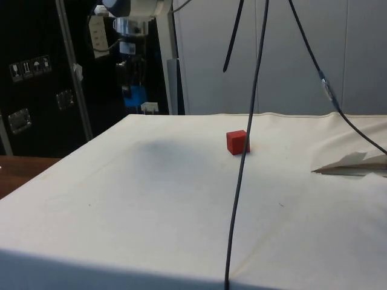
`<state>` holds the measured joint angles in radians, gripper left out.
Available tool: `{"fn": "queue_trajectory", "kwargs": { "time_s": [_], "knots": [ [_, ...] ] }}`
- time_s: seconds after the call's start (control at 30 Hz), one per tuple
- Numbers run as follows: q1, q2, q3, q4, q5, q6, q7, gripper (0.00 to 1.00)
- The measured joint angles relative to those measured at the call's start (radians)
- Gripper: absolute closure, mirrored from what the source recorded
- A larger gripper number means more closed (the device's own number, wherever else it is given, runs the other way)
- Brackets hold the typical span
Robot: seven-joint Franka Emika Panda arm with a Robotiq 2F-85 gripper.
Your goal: Stack the two cubes.
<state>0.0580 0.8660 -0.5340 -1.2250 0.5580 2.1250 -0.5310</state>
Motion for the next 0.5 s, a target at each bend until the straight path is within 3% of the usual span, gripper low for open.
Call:
{"fn": "queue_trajectory", "kwargs": {
  "time_s": [0.5],
  "knots": [
    [0.036,-0.071,0.005,-0.070,-0.001,0.031,-0.002,0.99]
  ]
}}
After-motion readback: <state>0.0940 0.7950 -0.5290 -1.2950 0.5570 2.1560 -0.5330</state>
